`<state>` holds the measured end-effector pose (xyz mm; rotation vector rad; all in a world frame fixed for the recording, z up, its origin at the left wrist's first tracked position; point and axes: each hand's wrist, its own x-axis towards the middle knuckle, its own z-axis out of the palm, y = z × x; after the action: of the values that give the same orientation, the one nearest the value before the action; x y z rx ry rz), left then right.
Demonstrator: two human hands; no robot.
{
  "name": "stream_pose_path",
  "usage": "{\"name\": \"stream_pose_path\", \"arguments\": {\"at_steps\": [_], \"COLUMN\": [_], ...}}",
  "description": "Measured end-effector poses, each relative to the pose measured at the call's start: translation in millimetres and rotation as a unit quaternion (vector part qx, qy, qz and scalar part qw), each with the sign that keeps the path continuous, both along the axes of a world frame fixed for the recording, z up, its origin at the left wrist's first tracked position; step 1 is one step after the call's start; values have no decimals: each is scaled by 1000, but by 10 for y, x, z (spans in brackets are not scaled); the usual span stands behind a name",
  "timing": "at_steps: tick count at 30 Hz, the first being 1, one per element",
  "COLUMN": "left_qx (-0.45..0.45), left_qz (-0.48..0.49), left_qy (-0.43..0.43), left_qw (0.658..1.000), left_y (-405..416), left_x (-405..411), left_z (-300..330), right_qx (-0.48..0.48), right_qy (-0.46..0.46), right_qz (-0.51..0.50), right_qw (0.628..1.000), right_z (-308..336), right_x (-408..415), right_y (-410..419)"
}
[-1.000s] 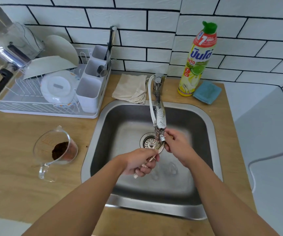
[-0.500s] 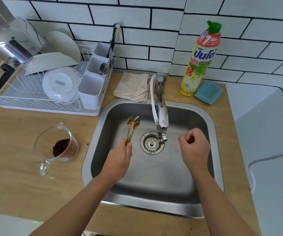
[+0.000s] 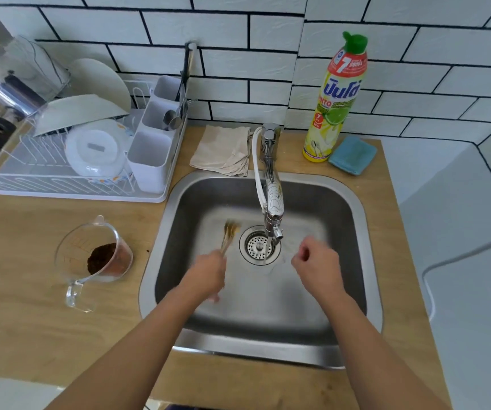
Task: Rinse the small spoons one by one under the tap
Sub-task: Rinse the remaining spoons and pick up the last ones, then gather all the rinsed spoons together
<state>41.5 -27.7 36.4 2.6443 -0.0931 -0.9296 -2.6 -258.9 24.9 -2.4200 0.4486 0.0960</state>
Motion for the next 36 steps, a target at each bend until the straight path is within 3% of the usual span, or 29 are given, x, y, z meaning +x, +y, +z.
{"name": "stream_pose_path", "arguments": {"at_steps": [1, 2, 3, 6, 8, 10, 11, 12, 13, 14, 18, 22, 24, 27, 36], "left_qx": [56, 98, 106, 1, 13, 55, 64, 59, 56, 43, 10, -14, -13, -13, -20], "left_qz": [-26, -58, -87, -5, -21, -11, 3, 39, 47, 69, 91, 86, 75, 57, 51], "left_qy": [72, 85, 45, -154, -145, -16, 19, 37, 27, 31, 6, -44, -66, -90, -62], "left_qw": [996, 990, 990, 988, 989, 998, 998, 997, 997, 996, 996, 995, 995, 994, 997], "left_y": [35, 45, 43, -5, 17, 84, 107, 130, 138, 135, 153, 126, 94, 99, 65], "left_x": [36, 41, 45, -51, -74, -68, -69, -67, -35, -10, 48, 92, 106, 135, 183], "left_z": [-10, 17, -6, -92, -101, -74, -37, -10, -18, -18, 22, 103, 165, 146, 142], "right_qx": [-21, -41, -40, 35, 73, 61, 33, 6, -19, -31, -39, 7, 11, -65, -143], "right_qy": [122, 196, 177, -76, -158, -71, 57, 165, 210, 196, -34, -130, -107, -28, -5], "right_qz": [57, 86, 76, -29, -62, -13, 45, 105, 131, 127, 91, 136, 174, 217, 229], "right_qw": [991, 976, 980, 996, 983, 996, 997, 981, 969, 972, 995, 982, 979, 974, 963], "right_z": [-26, -52, -38, 71, 85, 87, 47, 14, 4, 42, 595, 1132, 1231, 1226, 1111], "right_x": [-5, -9, 0, 53, 36, 37, 28, 37, 71, 151, 712, 1292, 1501, 1691, 1681], "right_y": [-1, -12, -7, 22, 0, -54, -99, -152, -212, -260, -226, -29, 71, 156, 204]}}
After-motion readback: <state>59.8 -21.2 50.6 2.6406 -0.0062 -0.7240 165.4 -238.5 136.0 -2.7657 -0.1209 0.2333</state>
